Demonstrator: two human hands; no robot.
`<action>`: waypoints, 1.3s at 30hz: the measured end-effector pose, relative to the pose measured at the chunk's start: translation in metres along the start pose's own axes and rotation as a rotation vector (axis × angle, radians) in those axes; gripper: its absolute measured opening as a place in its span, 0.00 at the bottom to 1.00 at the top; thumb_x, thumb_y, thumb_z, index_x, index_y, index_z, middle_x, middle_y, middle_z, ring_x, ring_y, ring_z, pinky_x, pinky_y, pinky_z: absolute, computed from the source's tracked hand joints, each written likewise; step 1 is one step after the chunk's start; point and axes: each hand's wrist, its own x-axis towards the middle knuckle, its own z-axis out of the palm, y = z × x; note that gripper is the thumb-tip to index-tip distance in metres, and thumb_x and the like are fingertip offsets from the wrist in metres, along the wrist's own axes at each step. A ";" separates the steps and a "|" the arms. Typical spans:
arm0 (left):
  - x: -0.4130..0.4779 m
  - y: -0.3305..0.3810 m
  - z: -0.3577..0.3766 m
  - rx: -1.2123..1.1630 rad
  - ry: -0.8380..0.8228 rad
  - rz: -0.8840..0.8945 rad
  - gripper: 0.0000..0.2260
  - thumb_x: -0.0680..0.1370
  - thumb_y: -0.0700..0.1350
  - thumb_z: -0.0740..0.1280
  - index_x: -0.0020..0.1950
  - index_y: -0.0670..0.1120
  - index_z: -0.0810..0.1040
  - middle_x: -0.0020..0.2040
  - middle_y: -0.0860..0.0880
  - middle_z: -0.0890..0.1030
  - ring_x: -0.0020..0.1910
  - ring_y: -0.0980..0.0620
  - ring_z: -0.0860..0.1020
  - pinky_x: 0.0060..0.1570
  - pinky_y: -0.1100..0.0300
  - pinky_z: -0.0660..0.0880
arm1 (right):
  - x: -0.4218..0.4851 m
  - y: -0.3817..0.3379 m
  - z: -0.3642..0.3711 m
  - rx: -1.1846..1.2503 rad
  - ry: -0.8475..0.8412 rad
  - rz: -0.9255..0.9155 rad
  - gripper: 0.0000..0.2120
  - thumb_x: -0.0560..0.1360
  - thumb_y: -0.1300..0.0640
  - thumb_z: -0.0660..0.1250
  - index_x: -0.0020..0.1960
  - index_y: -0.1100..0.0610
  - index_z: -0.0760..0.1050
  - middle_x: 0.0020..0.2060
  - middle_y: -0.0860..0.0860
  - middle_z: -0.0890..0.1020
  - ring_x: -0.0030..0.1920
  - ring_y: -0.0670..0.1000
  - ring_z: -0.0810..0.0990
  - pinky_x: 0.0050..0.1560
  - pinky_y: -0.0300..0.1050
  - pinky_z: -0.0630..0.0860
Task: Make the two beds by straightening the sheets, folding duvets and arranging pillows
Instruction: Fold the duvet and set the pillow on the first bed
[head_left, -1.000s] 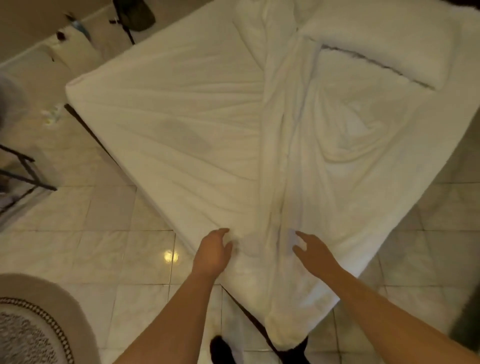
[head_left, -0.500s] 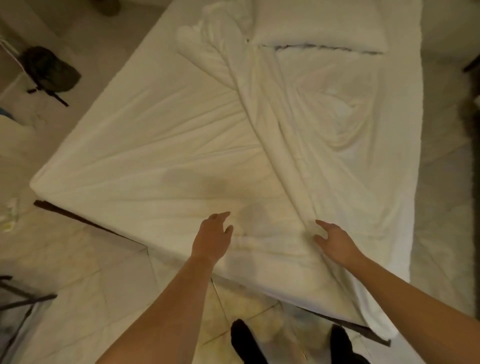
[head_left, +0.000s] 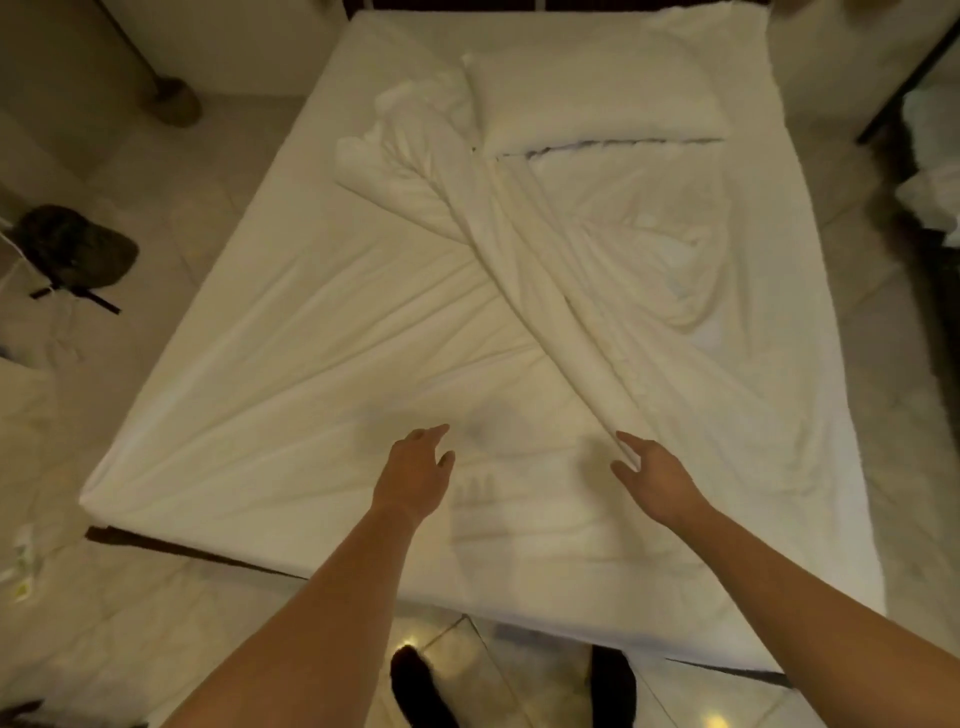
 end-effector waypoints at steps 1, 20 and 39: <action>0.010 -0.007 -0.008 0.011 -0.002 0.016 0.23 0.85 0.51 0.61 0.80 0.53 0.66 0.76 0.47 0.71 0.76 0.46 0.66 0.75 0.53 0.63 | 0.004 -0.009 0.003 0.010 0.014 0.012 0.27 0.81 0.51 0.65 0.78 0.54 0.64 0.72 0.57 0.72 0.70 0.56 0.72 0.67 0.43 0.65; 0.276 -0.014 -0.102 0.293 -0.015 0.280 0.24 0.85 0.52 0.61 0.81 0.52 0.65 0.78 0.46 0.68 0.77 0.43 0.64 0.75 0.47 0.65 | 0.119 -0.069 0.036 0.046 0.273 0.069 0.26 0.80 0.54 0.67 0.76 0.55 0.67 0.71 0.56 0.73 0.71 0.56 0.72 0.71 0.49 0.66; 0.535 0.102 -0.045 0.480 0.144 0.548 0.26 0.85 0.53 0.60 0.82 0.51 0.62 0.81 0.43 0.64 0.79 0.41 0.60 0.79 0.50 0.57 | 0.341 -0.058 0.044 -0.012 0.539 0.137 0.29 0.82 0.46 0.60 0.80 0.48 0.55 0.77 0.55 0.64 0.74 0.61 0.66 0.72 0.59 0.67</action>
